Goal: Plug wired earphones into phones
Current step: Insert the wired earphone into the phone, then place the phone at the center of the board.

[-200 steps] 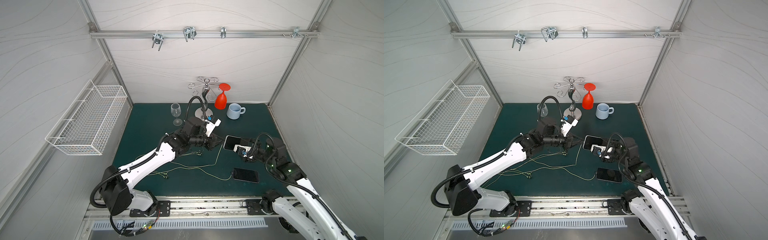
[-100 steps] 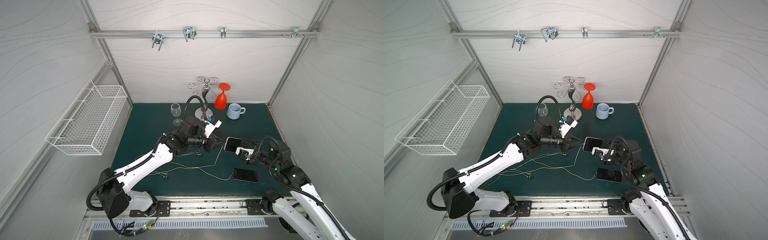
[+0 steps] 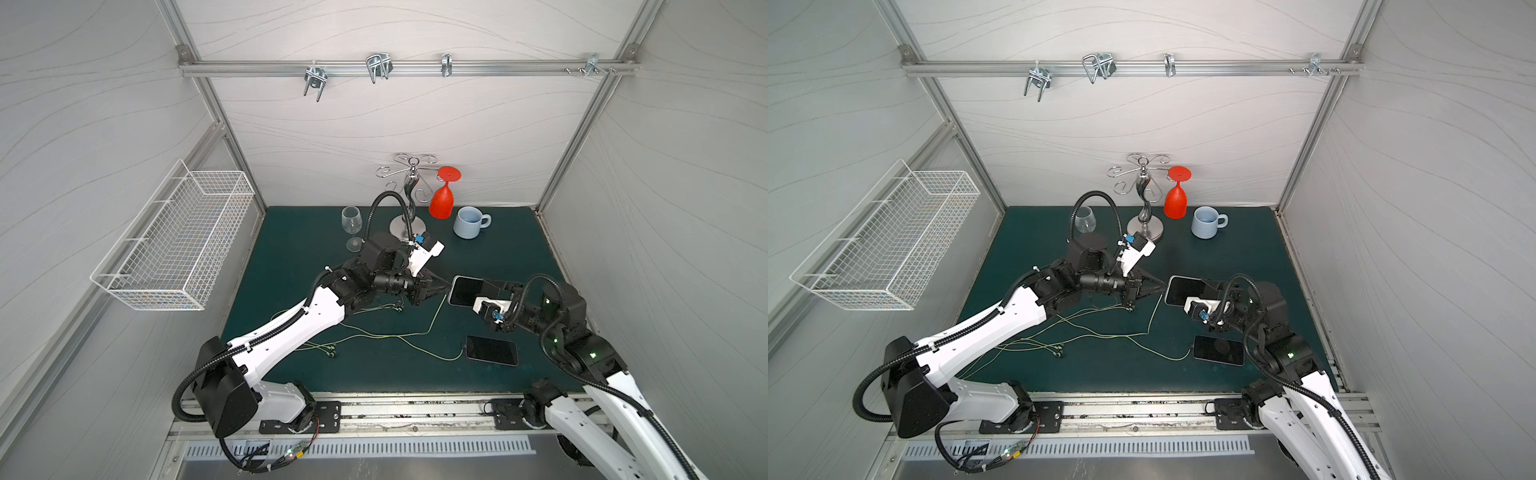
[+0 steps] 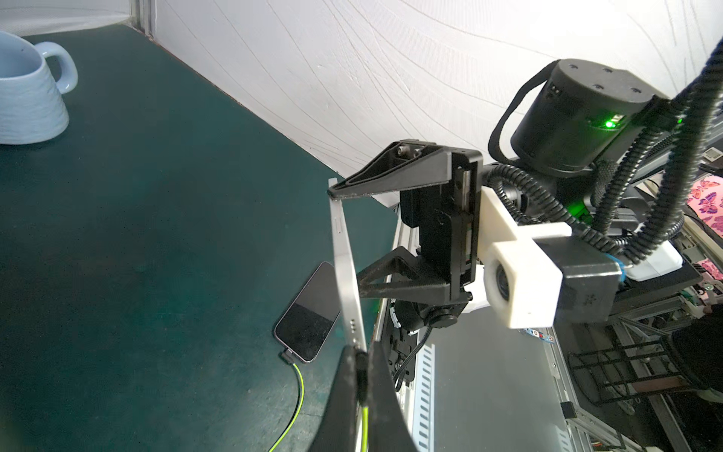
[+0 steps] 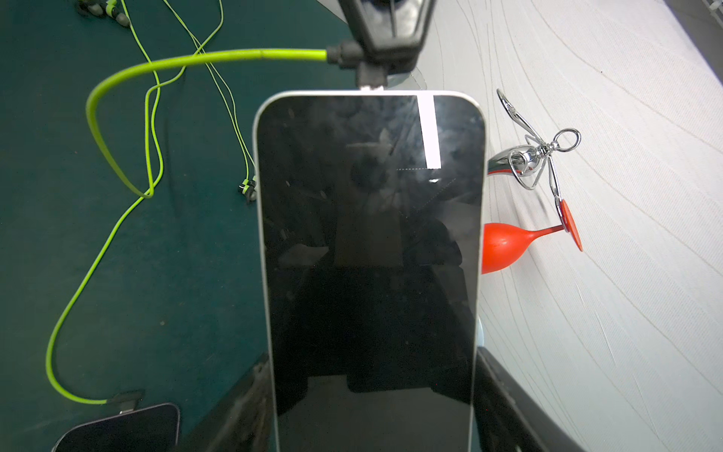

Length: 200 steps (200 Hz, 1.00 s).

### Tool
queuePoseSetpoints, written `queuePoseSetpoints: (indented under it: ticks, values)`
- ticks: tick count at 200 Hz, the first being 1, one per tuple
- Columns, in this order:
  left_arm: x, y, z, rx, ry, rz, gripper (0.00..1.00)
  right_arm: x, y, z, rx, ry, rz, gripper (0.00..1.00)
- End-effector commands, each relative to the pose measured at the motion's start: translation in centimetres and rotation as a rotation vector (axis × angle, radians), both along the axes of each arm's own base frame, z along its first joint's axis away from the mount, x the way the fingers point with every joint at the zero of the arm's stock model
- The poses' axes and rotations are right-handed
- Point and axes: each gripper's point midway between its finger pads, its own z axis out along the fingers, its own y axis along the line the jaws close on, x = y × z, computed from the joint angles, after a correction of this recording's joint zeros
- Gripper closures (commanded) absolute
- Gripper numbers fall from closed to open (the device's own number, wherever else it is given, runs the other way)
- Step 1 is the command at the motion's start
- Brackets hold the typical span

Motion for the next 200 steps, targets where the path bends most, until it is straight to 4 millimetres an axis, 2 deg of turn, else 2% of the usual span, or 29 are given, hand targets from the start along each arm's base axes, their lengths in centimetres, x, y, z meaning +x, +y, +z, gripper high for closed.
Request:
queuePoseSetpoints:
  ticks: [1,16,25,53,64,67,81,99,116,129,170,200]
  values:
    - [0.5,-0.7,1.0,-0.043,-0.019,0.004,1.0,-1.4,1.9,4.9,0.097,-0.104,0.122,0.27]
    - [1.2,-0.6,0.9,-0.029,-0.04,0.037,1.0,-0.9,1.7,3.4,0.037,-0.074,0.108,0.27]
    - [1.6,-0.3,0.7,-0.01,-0.061,0.059,0.89,-0.5,1.5,2.3,-0.004,-0.059,0.096,0.27]
    - [3.5,1.3,0.9,0.021,-0.117,0.15,0.37,0.6,0.5,-0.4,-0.088,0.037,0.076,0.28]
    - [4.4,2.2,1.3,0.021,-0.14,0.199,0.07,1.3,0.0,-1.0,-0.086,0.077,0.059,0.28]
    - [4.7,2.5,1.5,0.019,-0.147,0.215,0.02,1.5,-0.1,-1.1,-0.086,0.085,0.053,0.28]
    - [6.0,4.1,2.1,0.019,-0.174,0.288,0.01,2.7,-0.8,-2.1,-0.087,0.13,0.024,0.28]
    - [7.3,6.4,2.5,0.042,-0.221,0.383,0.01,4.3,-2.0,-4.6,-0.154,0.222,-0.011,0.27]
    - [8.5,9.0,2.1,0.097,-0.249,0.505,0.01,6.6,-3.5,-6.2,-0.152,0.296,-0.067,0.27]
    - [8.5,10.3,1.6,0.124,-0.262,0.544,0.01,8.8,-4.6,-7.0,-0.118,0.333,-0.124,0.26]
    - [8.0,14.1,-1.5,0.316,-0.266,0.631,0.01,14.5,-7.2,-13.3,-0.168,0.513,-0.249,0.26]
    - [7.6,17.2,-4.9,0.416,-0.231,0.701,0.01,17.4,-8.7,-16.8,-0.248,0.605,-0.3,0.25]
